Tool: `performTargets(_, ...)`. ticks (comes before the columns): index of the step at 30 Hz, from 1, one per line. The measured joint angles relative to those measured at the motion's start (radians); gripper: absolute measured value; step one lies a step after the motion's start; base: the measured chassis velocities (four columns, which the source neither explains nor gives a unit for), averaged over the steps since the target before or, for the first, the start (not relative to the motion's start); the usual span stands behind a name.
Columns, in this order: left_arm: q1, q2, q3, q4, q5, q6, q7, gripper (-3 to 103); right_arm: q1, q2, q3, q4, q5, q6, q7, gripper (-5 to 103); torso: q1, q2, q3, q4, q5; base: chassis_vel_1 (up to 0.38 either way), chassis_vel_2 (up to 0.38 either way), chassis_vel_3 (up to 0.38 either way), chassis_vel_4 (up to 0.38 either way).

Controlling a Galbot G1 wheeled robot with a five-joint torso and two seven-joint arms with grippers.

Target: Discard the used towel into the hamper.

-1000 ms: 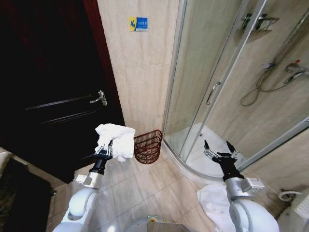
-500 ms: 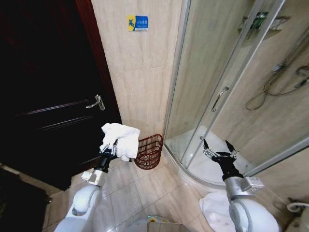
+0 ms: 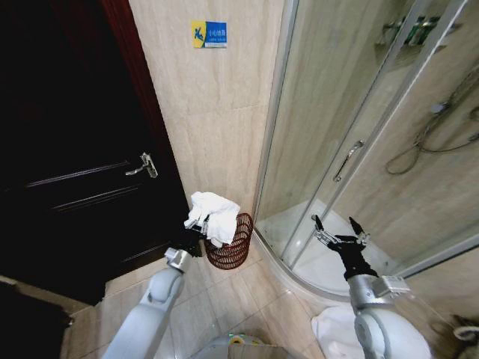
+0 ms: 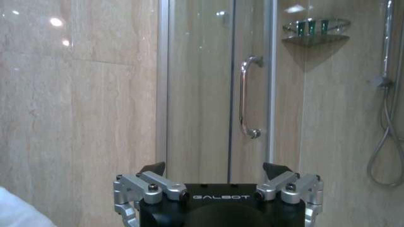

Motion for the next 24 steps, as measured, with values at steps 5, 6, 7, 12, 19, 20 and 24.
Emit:
performTargets(5,-0.128,-0.01,0.06,0.151,-0.003,-0.036,0.006,10,0.007,0.004,-0.001,0.0,-0.007,0.0,0.001,100,0.0,0.0,0.0,-0.0002,0.0001,0.0,0.0,0.0,0.0)
performTargets(6,-0.16,-0.014,0.076,0.187,-0.004,-0.04,0.008,10,0.009,0.006,-0.001,0.0,-0.009,0.0,0.001,100,0.0,0.0,0.0,0.0,0.0002,0.0,0.0,0.0,0.0)
performTargets(7,-0.204,-0.021,0.097,0.237,-0.006,-0.048,0.01,10,0.01,0.008,-0.002,0.0,-0.013,0.0,0.001,100,0.0,0.0,0.0,-0.0003,0.0002,0.0,0.0,0.0,0.0)
performTargets(12,-0.299,-0.045,0.142,0.365,-0.02,-0.075,0.023,10,0.013,0.008,-0.001,-0.007,-0.021,0.0,0.002,100,0.0,0.0,0.0,-0.0002,0.0001,0.0,0.0,0.0,0.0)
performTargets(19,-0.408,-0.085,0.211,0.502,-0.056,-0.095,0.039,10,0.029,0.012,-0.003,-0.02,-0.034,0.0,0.005,100,0.0,0.0,0.0,-0.0002,0.0001,0.0,0.0,0.0,0.0)
performTargets(20,-0.421,-0.095,0.225,0.53,-0.057,-0.095,0.038,10,0.034,0.015,-0.005,-0.023,-0.037,0.0,0.006,100,0.0,0.0,0.0,-0.0003,0.0002,0.0,0.0,0.0,0.0)
performTargets(24,-0.449,-0.125,0.249,0.639,-0.055,-0.102,0.035,10,0.039,0.02,-0.006,-0.033,-0.041,0.001,0.007,100,0.0,0.0,0.0,-0.0001,0.0003,0.0,0.0,0.0,0.0)
